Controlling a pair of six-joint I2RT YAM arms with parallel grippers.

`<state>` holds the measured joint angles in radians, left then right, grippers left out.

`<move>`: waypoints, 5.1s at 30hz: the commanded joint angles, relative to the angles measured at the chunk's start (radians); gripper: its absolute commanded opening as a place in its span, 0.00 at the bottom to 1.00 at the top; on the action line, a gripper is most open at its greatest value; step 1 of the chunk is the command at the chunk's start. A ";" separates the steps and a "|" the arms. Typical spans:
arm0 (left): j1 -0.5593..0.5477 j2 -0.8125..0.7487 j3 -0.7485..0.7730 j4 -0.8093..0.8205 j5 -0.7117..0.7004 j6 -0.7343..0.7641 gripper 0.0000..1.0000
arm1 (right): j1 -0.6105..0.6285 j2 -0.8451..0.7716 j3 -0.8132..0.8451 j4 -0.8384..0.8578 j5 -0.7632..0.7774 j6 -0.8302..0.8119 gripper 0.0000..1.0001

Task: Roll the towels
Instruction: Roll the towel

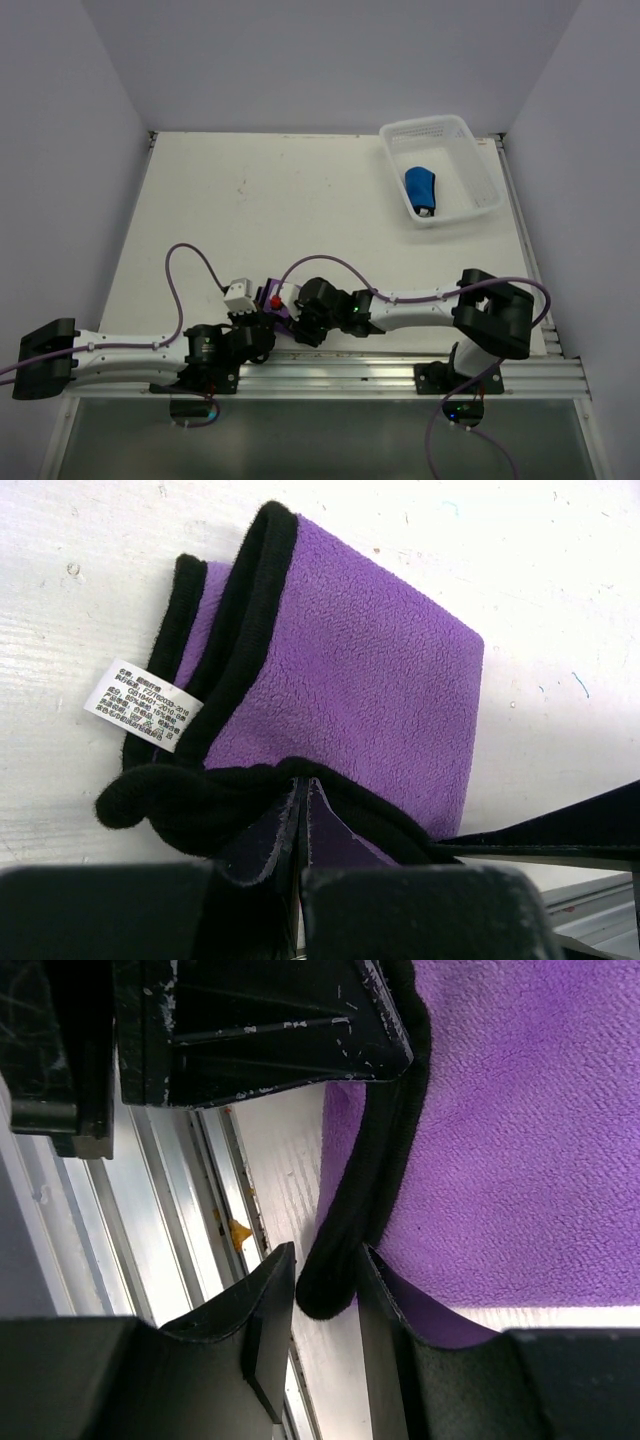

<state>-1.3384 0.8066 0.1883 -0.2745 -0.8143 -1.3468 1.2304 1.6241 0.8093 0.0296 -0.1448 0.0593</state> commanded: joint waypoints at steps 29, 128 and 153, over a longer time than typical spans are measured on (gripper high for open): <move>-0.004 0.006 0.010 -0.057 -0.017 -0.003 0.00 | -0.006 0.030 0.007 0.006 0.030 0.013 0.00; -0.007 0.016 -0.061 0.110 0.055 0.040 0.00 | 0.122 -0.179 -0.255 0.461 0.350 -0.400 0.64; -0.007 -0.007 -0.044 0.044 0.053 0.028 0.00 | 0.204 0.066 -0.210 0.678 0.363 -0.423 0.32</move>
<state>-1.3430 0.7940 0.1383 -0.1822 -0.7540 -1.3060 1.4261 1.6508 0.5533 0.6769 0.2409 -0.3653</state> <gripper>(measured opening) 0.005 0.311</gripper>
